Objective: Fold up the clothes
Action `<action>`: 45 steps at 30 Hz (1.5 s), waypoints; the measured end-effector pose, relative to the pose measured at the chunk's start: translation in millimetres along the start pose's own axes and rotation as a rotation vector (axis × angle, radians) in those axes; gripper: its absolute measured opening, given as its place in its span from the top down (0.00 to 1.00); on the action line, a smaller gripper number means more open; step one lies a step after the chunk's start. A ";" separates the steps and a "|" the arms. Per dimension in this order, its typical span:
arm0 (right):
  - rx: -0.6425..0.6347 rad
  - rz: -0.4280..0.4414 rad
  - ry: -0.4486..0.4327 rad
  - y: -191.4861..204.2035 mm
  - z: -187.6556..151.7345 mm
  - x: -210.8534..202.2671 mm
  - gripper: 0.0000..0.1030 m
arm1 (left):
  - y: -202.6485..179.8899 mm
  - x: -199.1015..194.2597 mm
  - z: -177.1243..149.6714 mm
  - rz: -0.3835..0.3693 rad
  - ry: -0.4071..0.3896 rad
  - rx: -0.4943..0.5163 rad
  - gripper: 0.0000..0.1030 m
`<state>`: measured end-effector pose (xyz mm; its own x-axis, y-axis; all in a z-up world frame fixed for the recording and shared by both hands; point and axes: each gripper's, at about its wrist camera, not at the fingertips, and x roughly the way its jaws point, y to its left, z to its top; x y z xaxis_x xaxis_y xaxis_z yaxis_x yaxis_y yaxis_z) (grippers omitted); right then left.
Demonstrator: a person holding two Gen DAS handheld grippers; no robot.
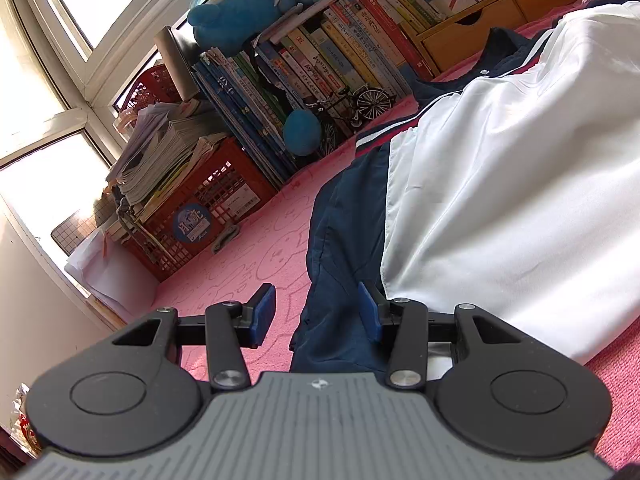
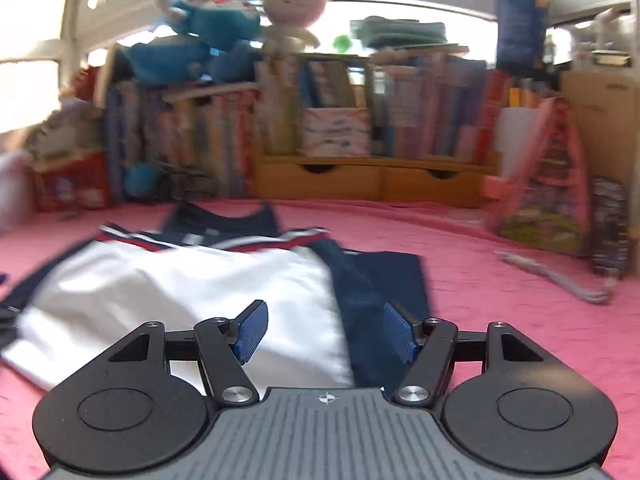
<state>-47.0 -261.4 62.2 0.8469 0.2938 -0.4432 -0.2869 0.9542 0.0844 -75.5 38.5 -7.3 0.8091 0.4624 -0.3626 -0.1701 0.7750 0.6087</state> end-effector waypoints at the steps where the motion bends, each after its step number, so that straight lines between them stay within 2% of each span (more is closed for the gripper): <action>1: 0.013 0.093 0.007 10.9 5.8 6.8 0.37 | 0.0 0.1 0.0 0.000 0.000 0.000 0.57; 4: -0.024 0.237 0.069 45.5 14.5 38.6 0.38 | -0.2 0.2 0.2 0.000 0.000 0.000 0.57; 5: -0.052 0.273 0.090 58.9 16.5 49.4 0.41 | -0.3 0.2 0.3 0.000 0.000 0.000 0.57; 6: -0.084 0.293 0.109 70.7 17.4 59.1 0.49 | -0.3 0.2 0.3 0.000 0.000 0.000 0.57; 9: -0.216 0.220 0.153 89.7 12.3 77.5 0.62 | -0.4 0.5 0.3 -0.001 0.000 -0.001 0.57; 14: -0.326 -0.113 0.142 42.4 -4.1 87.8 0.68 | -0.6 0.5 0.3 -0.004 0.000 -0.003 0.57; 15: -0.328 -0.158 0.140 30.7 -3.1 86.4 0.90 | -0.8 0.4 0.3 -0.005 -0.001 -0.003 0.57; 16: -0.330 -0.203 0.139 19.1 -2.1 85.0 0.94 | -0.9 0.2 0.3 -0.006 -0.001 -0.003 0.57; 18: -0.323 -0.282 0.139 -3.9 -0.5 82.6 0.93 | -0.6 0.1 0.3 -0.007 -0.003 -0.003 0.57; 21: -0.225 -0.290 0.170 -36.0 -3.1 84.2 0.92 | 1.5 0.2 0.5 -0.014 -0.003 -0.010 0.57; 22: -0.204 -0.293 0.178 -43.5 -4.0 84.6 0.92 | 6.4 0.4 1.1 -0.034 0.002 -0.040 0.57; 25: -0.248 -0.314 0.180 -37.9 -6.9 84.4 0.90 | 23.1 -0.5 4.3 -0.098 0.011 -0.142 0.57; 27: -0.287 -0.334 0.181 -31.8 -7.8 85.9 0.89 | 47.9 -11.6 15.7 -0.156 -0.021 -0.311 0.56; 28: -0.298 -0.339 0.182 -29.9 -7.5 86.8 0.89 | 58.3 -18.6 23.3 -0.188 -0.049 -0.380 0.58; 30: -0.294 -0.336 0.182 -30.5 -5.7 88.2 0.89 | 63.7 -39.9 49.9 -0.268 -0.166 -0.407 0.56; 32: -0.279 -0.326 0.182 -33.3 -4.6 87.6 0.89 | 47.8 -49.7 76.8 -0.391 -0.245 -0.358 0.55; 34: -0.270 -0.320 0.182 -35.0 -3.6 87.2 0.89 | 17.4 -45.3 98.7 -0.541 -0.273 -0.300 0.53; 35: -0.269 -0.320 0.182 -35.2 -3.5 87.0 0.89 | -0.1 -36.2 106.9 -0.591 -0.259 -0.265 0.53; 37: -0.267 -0.319 0.182 -35.4 -3.3 86.6 0.89 | -32.4 -12.0 117.5 -0.642 -0.196 -0.199 0.53; 38: -0.264 -0.318 0.182 -35.6 -3.1 86.4 0.89 | -38.7 4.8 116.9 -0.641 -0.149 -0.203 0.59; 40: -0.251 -0.309 0.181 -37.8 -2.1 85.6 0.89 | -47.4 37.5 114.2 -0.642 -0.057 -0.227 0.60; 41: -0.242 -0.304 0.181 -39.1 -1.7 85.2 0.88 | -38.4 51.0 107.3 -0.654 -0.023 -0.287 0.62; 42: -0.233 -0.297 0.180 -40.8 -1.2 84.7 0.88 | -29.6 62.1 100.4 -0.653 0.006 -0.333 0.72; 43: -0.224 -0.290 0.180 -42.2 -0.8 84.4 0.88 | -21.0 66.1 93.8 -0.616 0.018 -0.338 0.78; 44: -0.216 -0.285 0.180 -43.2 -0.6 84.1 0.88 | -12.5 70.0 87.3 -0.579 0.031 -0.344 0.98; 45: -0.209 -0.280 0.180 -44.1 -0.5 83.8 0.88 | -3.9 74.0 80.7 -0.543 0.043 -0.349 0.98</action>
<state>36.4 -278.9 21.0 0.8189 -0.0085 -0.5739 -0.1565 0.9587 -0.2375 30.4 34.8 20.4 0.8094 -0.0234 -0.5867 0.0780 0.9946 0.0679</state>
